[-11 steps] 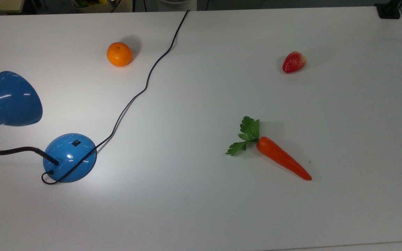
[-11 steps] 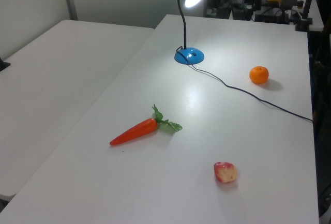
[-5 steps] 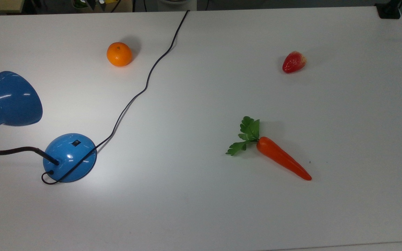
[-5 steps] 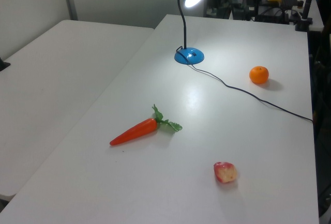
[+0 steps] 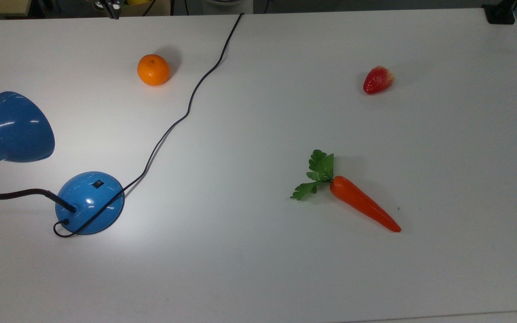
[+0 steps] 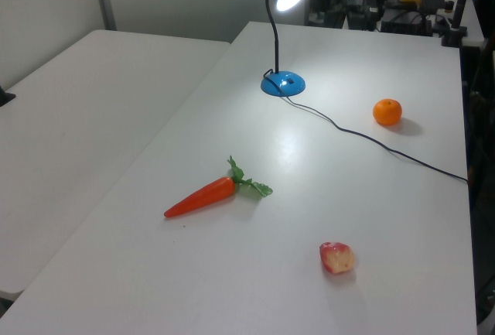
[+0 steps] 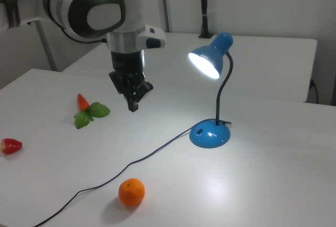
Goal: Turn off lamp
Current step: 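Move the gripper over the blue lamp's round base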
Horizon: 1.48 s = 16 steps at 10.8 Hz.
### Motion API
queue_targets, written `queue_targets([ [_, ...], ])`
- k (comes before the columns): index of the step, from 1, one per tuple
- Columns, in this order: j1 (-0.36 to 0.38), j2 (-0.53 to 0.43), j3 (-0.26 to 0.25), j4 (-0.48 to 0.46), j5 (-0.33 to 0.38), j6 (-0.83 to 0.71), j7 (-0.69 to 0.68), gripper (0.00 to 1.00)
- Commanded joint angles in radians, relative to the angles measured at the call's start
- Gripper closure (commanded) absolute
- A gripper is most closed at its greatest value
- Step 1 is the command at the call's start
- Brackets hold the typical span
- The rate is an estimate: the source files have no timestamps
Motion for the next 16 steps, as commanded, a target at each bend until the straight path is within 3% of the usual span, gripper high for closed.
queue_targets([
  [1, -0.004, 0.018, 0.006, -0.058, 0.003, 0.155, 0.053, 0.91],
  [5, -0.012, 0.116, -0.001, -0.083, 0.003, 0.407, 0.177, 0.91],
  [8, 0.012, 0.246, 0.004, -0.074, 0.002, 0.6, 0.3, 0.92],
  [12, 0.012, 0.325, 0.006, -0.072, 0.005, 0.799, 0.308, 0.92],
  [16, 0.019, 0.417, 0.006, -0.07, 0.062, 1.008, 0.331, 0.92],
])
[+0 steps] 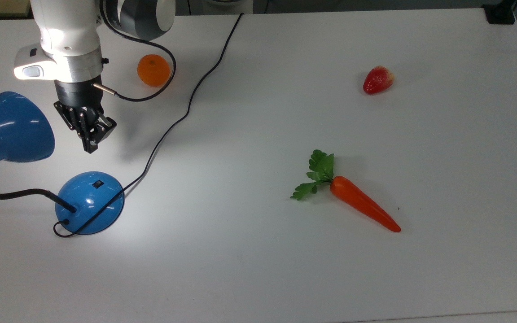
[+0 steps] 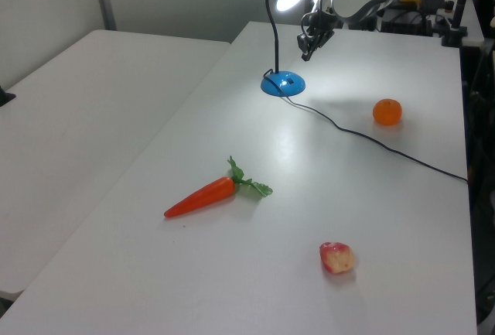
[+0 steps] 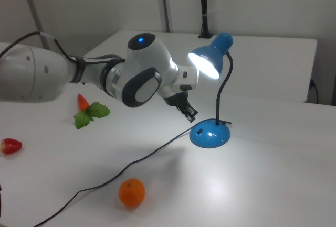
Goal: Turn off lamp
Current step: 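Move the gripper over the blue lamp's round base, then lower the gripper onto the switch on the lamp base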
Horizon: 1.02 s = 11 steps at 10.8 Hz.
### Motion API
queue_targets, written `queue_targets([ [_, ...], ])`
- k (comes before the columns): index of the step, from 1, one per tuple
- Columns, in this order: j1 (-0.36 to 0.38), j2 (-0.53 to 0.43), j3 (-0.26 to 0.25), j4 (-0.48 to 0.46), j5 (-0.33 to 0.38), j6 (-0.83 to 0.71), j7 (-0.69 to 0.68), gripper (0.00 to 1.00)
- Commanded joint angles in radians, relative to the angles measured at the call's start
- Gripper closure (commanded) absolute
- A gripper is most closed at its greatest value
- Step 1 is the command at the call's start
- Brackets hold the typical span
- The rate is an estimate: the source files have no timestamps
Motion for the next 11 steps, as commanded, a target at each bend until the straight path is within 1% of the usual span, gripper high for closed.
queue_targets([
  [1, 0.011, 0.067, -0.005, 0.007, 0.023, 0.138, 0.035, 0.92],
  [5, 0.014, 0.11, -0.005, 0.007, 0.024, 0.231, 0.058, 0.92],
  [8, 0.014, 0.118, -0.005, 0.007, 0.024, 0.234, 0.057, 0.91],
  [11, 0.014, 0.156, -0.005, 0.033, 0.024, 0.234, 0.057, 0.92],
])
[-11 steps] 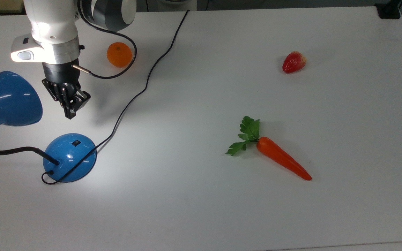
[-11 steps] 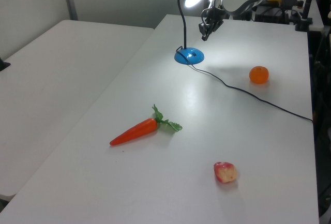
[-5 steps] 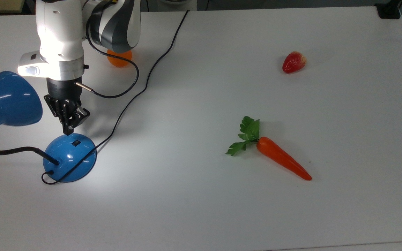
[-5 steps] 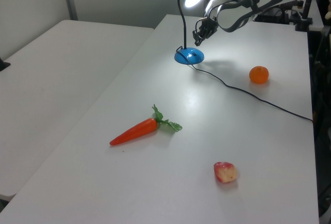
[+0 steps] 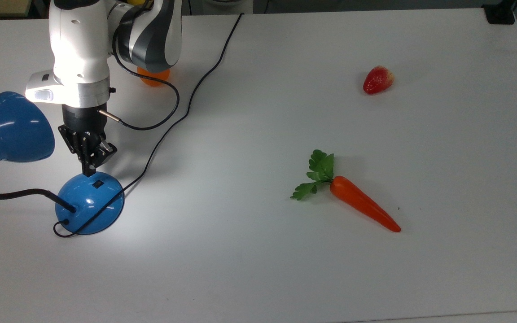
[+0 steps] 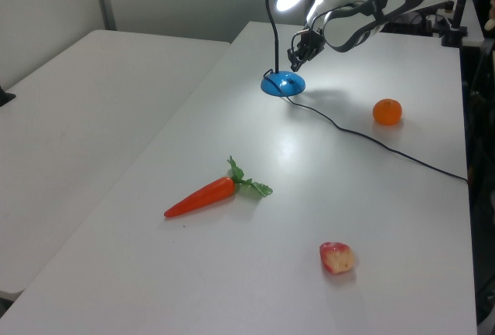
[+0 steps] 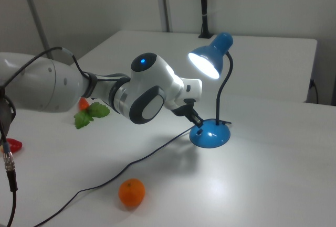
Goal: Turn off lamp
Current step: 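Lower the gripper onto the switch on the lamp base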
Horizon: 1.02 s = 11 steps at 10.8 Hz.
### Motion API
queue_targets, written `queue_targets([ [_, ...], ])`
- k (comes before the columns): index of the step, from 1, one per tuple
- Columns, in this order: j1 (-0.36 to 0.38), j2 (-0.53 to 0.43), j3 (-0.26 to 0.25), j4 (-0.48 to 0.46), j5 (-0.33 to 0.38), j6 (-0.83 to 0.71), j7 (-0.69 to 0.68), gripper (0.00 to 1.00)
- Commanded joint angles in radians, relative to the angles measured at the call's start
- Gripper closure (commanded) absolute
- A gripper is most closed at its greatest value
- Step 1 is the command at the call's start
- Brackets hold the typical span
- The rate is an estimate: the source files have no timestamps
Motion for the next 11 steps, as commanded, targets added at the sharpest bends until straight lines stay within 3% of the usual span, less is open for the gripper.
queue_targets([
  [1, 0.011, 0.044, -0.005, 0.027, 0.013, 0.032, 0.016, 0.92],
  [11, 0.012, 0.074, -0.005, 0.045, 0.001, 0.039, 0.016, 0.92],
])
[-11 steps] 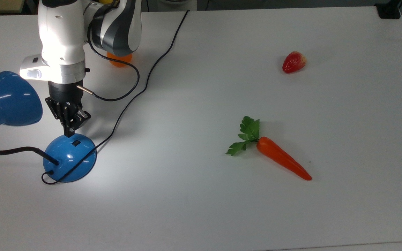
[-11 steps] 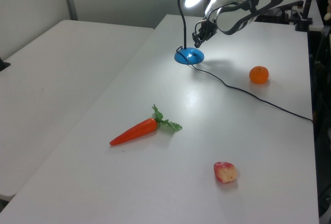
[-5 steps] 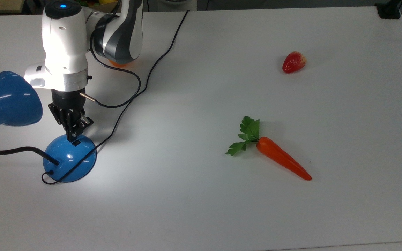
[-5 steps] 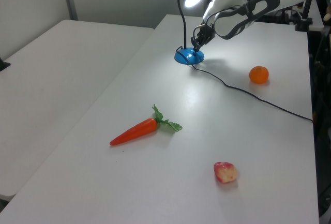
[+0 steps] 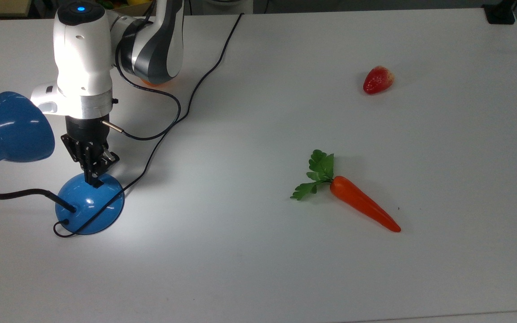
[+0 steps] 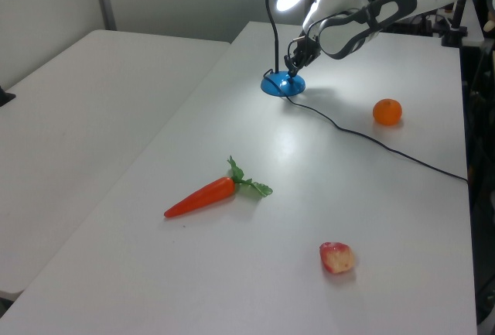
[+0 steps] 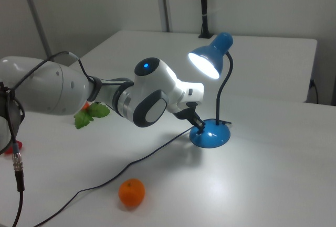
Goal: Turn off lamp
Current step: 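Lower the gripper onto the switch on the lamp base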
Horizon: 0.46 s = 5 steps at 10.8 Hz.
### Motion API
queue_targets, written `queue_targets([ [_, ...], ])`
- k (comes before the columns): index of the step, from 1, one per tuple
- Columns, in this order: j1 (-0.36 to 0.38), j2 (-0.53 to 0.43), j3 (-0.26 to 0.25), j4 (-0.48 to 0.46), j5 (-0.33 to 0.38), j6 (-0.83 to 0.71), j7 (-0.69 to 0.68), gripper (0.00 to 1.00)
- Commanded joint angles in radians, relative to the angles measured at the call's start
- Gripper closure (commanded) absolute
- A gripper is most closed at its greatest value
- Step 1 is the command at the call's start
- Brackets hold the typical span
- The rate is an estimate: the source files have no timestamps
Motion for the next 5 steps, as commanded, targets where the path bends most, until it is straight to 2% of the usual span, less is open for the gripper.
queue_targets([
  [1, 0.012, 0.022, -0.006, 0.007, -0.001, 0.031, 0.016, 0.92],
  [5, 0.016, 0.038, -0.006, 0.01, -0.004, 0.031, 0.016, 0.92],
])
